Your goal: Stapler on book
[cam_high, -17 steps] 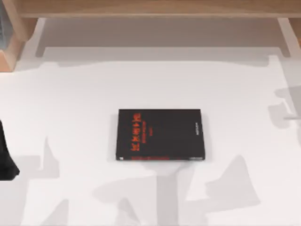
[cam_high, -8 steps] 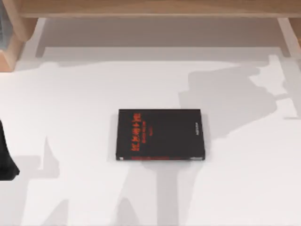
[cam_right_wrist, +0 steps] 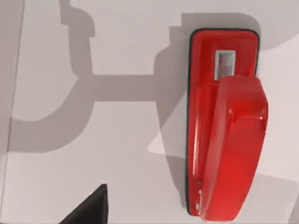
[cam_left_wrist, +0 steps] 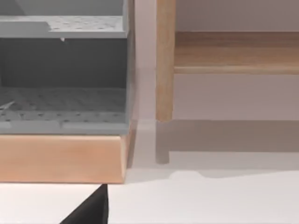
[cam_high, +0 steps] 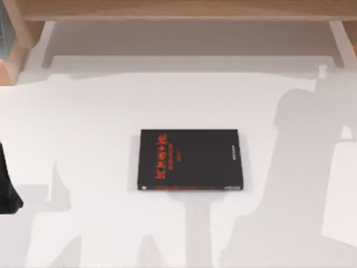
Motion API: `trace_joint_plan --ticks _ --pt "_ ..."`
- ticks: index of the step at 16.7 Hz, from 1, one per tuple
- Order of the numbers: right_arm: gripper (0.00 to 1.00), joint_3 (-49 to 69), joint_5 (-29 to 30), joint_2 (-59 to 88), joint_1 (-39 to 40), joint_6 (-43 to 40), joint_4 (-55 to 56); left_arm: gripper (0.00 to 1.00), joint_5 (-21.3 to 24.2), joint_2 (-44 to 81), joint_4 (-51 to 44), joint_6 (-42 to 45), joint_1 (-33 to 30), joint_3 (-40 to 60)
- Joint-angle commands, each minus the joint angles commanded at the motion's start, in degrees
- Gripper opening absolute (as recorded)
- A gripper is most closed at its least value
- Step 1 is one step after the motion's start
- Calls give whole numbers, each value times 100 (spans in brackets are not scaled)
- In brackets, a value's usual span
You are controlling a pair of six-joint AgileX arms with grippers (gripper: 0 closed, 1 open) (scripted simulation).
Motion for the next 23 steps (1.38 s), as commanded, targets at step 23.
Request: trace_joint_plan --ticks 23 --pt "100 -1760 -32 -441 5 -21 1201 100 0 0 0 0 0 0"
